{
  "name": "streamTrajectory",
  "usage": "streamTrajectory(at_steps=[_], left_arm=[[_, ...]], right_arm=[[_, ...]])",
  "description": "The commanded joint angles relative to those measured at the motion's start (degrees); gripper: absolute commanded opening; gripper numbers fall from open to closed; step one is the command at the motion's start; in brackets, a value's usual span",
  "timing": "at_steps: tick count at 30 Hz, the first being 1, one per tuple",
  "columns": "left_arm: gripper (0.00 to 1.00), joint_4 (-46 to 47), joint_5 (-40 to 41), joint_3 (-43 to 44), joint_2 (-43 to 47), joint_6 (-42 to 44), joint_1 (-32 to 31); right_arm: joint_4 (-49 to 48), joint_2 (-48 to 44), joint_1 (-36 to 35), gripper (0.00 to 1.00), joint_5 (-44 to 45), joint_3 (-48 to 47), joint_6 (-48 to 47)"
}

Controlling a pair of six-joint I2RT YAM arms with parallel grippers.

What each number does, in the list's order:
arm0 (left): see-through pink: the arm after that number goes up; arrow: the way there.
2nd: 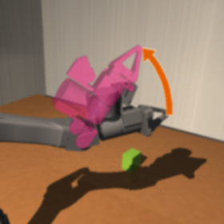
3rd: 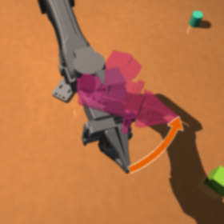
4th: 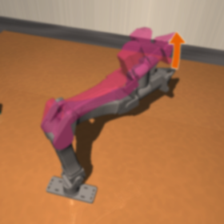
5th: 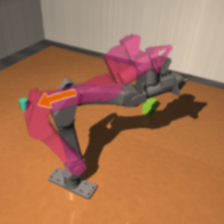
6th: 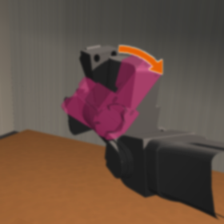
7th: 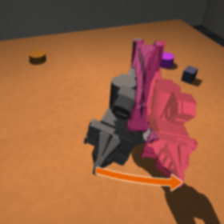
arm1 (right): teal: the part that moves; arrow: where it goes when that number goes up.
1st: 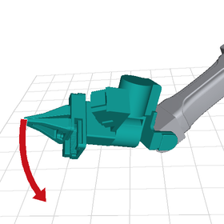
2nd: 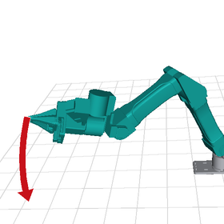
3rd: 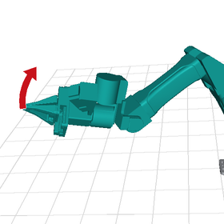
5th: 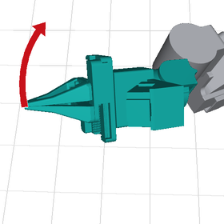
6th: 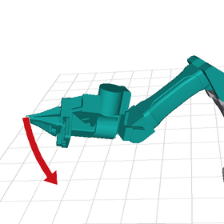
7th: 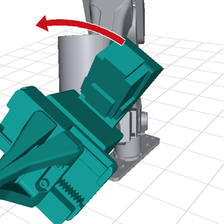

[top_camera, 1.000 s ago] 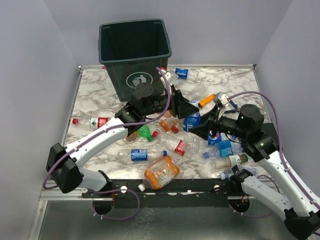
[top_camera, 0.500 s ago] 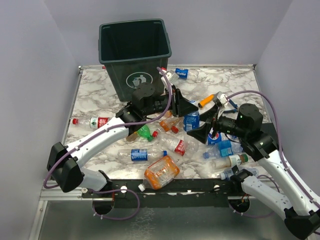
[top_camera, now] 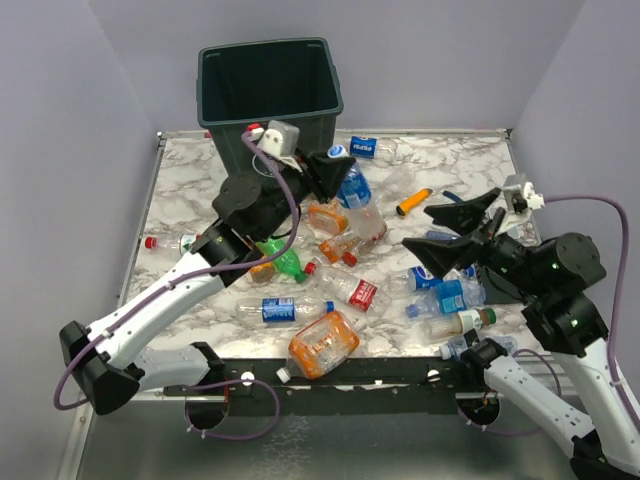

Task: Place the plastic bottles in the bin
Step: Pick up the plastic bottle at the center of the board, then place the plastic bottle in the trash bin.

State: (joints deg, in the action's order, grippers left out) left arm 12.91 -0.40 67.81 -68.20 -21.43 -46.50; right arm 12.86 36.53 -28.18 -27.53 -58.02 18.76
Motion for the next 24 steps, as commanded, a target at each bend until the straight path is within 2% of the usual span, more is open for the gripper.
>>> streamTrajectory(at_steps=[1,5,10,14,17,21,24], left_arm=[[0.0,6.45,21.05,3.09,4.4,15.87,0.25],[0.0,11.15,27.13,7.73,3.96,27.21,0.33],[0.0,16.64,31.23,12.98,1.04,38.04,0.27],[0.0,22.13,36.17,15.6,-3.44,47.29,1.7],[0.0,22.71,37.94,18.05,-6.17,47.12,5.72],[0.0,22.92,35.76,18.93,-7.39,43.59,10.15],[0.0,23.04,35.06,21.59,-10.97,39.77,15.72]], right_arm=[[-2.56,-4.0,-0.44,1.0,14.86,4.83,3.92],[-1.82,-6.47,-0.33,1.0,24.8,10.51,6.4],[-2.17,-7.0,-0.39,1.0,30.63,16.3,9.03],[-2.47,-7.14,-0.39,1.0,31.98,20.22,12.7],[-3.67,-8.21,-0.4,1.0,29.93,23.62,14.51],[-3.65,-9.26,-0.38,1.0,27.89,26.11,14.5],[-2.81,-9.35,-0.35,1.0,27.88,26.78,13.68]])
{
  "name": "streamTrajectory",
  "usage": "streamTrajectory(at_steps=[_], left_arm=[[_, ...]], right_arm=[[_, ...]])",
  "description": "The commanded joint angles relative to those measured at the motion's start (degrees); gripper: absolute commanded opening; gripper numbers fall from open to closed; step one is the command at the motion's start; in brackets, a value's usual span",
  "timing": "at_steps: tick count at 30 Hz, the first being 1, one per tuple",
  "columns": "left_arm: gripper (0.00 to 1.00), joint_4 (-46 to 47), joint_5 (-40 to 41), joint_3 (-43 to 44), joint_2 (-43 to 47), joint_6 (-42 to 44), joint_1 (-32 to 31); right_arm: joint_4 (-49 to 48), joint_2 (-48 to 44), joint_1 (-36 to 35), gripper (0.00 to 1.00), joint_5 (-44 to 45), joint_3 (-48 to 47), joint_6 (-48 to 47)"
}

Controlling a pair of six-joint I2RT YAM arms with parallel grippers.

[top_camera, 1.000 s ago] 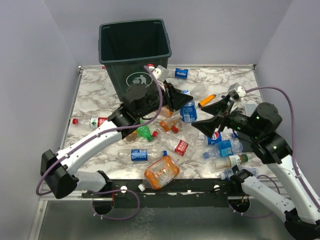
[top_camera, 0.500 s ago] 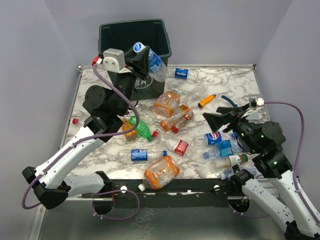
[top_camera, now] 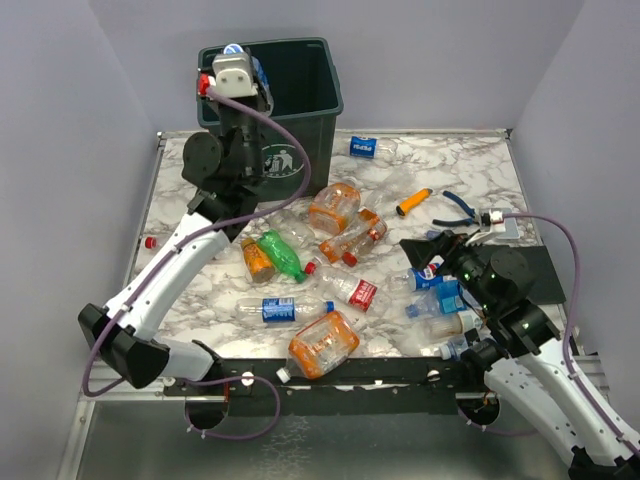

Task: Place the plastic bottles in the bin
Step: Place the plastic bottle in the trash bin.

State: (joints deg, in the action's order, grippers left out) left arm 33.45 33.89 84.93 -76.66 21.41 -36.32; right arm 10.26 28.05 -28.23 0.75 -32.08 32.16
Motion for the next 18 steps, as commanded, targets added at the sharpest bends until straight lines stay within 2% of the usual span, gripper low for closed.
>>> streamTrajectory(at_steps=[1,5,7,10,13,18], left_arm=[[0.0,2.54,-0.09,5.55,-3.84,-4.6,7.51],[0.0,6.27,-2.53,7.22,-7.71,-6.29,10.82],[0.0,3.83,-1.74,8.44,-9.7,-7.78,11.04],[0.0,-8.42,4.62,13.74,-14.43,-14.05,11.95],[0.0,-17.37,5.95,15.74,-17.67,-19.94,13.84],[0.0,-28.93,0.9,20.53,-20.14,-26.74,16.16]], right_arm=[[-0.24,-0.94,-0.33,1.0,-0.4,1.28,-0.33],[1.09,-2.38,-0.35,1.0,2.6,1.75,-1.4],[2.22,-3.66,-0.31,1.0,3.8,1.72,-1.21],[4.55,-4.47,-0.34,1.0,5.92,1.35,-1.22],[7.45,-4.62,-0.29,1.0,6.9,0.05,-2.07],[9.64,-5.68,-0.33,1.0,7.68,-0.42,-2.69]])
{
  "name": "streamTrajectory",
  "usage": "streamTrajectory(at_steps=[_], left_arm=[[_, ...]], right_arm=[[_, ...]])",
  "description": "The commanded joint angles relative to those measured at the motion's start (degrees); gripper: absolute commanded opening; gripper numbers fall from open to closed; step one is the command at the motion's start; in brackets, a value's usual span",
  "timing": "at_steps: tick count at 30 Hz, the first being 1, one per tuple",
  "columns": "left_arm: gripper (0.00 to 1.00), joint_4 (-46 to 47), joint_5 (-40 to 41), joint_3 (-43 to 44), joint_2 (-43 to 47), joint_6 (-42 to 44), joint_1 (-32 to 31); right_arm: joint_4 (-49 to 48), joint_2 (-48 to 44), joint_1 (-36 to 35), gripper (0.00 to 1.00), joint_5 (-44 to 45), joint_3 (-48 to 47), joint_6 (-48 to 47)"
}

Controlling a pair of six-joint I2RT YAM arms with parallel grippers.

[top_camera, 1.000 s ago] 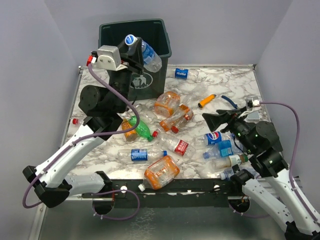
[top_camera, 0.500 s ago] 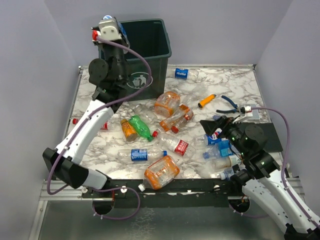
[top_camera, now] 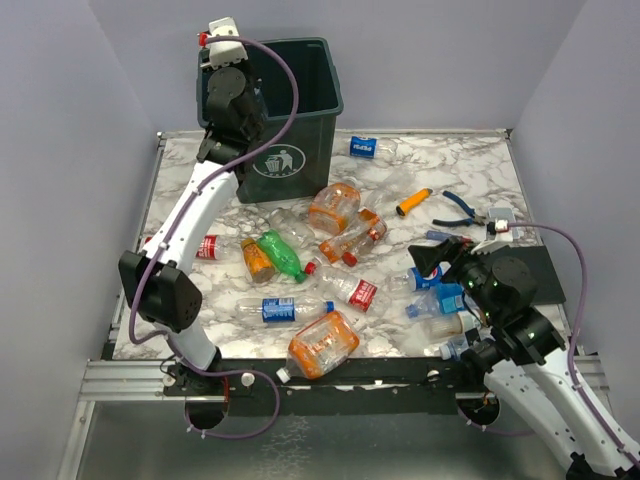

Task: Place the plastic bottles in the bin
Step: Place the plastic bottle in the trash bin.

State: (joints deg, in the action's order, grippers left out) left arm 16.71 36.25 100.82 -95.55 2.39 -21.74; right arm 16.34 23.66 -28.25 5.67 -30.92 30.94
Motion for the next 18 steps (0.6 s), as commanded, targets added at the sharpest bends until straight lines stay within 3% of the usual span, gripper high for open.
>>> streamTrajectory(at_steps=[1,3,7,10,14,18], left_arm=[[0.0,-13.56,-2.28,5.78,-1.81,-7.77,1.56],[0.04,-15.77,-3.27,7.51,-2.86,-7.61,1.65],[0.52,-18.4,-5.04,9.29,-3.9,-6.86,1.87],[0.78,-18.42,-5.29,9.63,-3.14,-7.47,1.87],[0.98,-18.99,-10.09,11.86,-1.32,-8.14,0.75],[0.99,-18.99,-9.72,14.55,1.21,-4.76,-4.95]], right_arm=[[3.42,-1.51,-0.29,1.0,2.95,-1.34,-1.47],[2.71,-1.74,-0.27,1.0,2.56,-1.08,-1.82],[0.24,-2.06,-0.26,1.0,0.96,-1.05,-2.65],[0.42,-1.1,-0.32,1.0,1.18,-2.11,-3.26],[1.75,0.53,-0.27,1.0,1.8,-3.92,-4.62],[1.59,1.52,-0.31,1.0,3.49,-5.41,-5.35]])
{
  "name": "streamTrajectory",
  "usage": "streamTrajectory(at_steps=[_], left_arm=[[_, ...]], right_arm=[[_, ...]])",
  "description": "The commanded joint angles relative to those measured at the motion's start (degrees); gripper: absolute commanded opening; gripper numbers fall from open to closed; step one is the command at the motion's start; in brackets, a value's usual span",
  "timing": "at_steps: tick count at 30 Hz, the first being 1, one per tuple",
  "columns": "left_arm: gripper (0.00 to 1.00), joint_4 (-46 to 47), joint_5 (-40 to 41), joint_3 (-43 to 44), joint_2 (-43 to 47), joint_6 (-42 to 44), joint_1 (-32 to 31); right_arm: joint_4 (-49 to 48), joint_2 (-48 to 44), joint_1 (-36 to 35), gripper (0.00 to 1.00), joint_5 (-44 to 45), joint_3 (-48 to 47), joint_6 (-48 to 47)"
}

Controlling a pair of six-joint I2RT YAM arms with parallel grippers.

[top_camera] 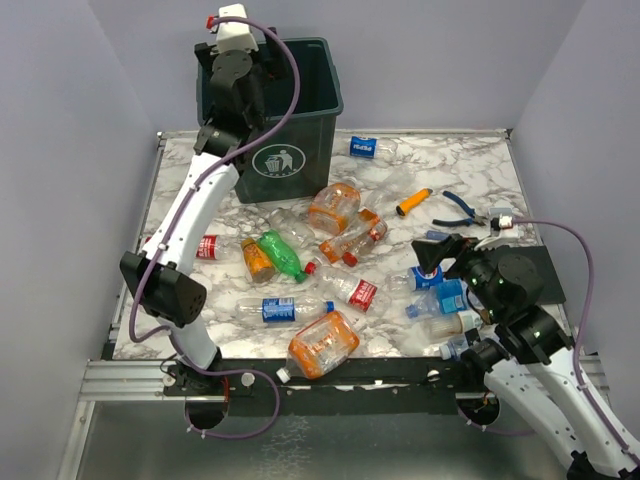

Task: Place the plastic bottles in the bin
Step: Place the plastic bottle in the trash bin, then pick up the plastic bottle at the center of the board.

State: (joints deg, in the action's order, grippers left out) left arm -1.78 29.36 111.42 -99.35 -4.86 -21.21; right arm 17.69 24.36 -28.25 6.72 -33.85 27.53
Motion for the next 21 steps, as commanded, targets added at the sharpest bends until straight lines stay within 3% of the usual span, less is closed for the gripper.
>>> streamTrajectory(at_steps=[1,4,9,13,21], left_arm=[[0.99,-0.43,-2.27,4.07,5.9,3.55,-7.42],[0.99,-0.46,-2.82,1.4,9.46,5.9,-13.64],[0.99,-1.61,-6.58,-13.58,17.07,5.21,-22.79],[0.99,-8.79,-6.12,-22.52,20.08,6.79,-30.11],[0.99,-10.78,-6.29,-45.81,27.74,2.87,-33.72]], right_arm=[[0.3,1.06,-0.29,1.0,2.88,-2.91,-2.06],[0.48,2.86,-0.26,1.0,4.02,-3.93,-2.08],[1.95,7.18,-0.31,1.0,8.39,-4.53,-0.01],[3.13,11.15,-0.31,1.0,11.24,-4.32,2.23],[4.86,18.5,-0.31,1.0,14.35,-2.25,8.57]])
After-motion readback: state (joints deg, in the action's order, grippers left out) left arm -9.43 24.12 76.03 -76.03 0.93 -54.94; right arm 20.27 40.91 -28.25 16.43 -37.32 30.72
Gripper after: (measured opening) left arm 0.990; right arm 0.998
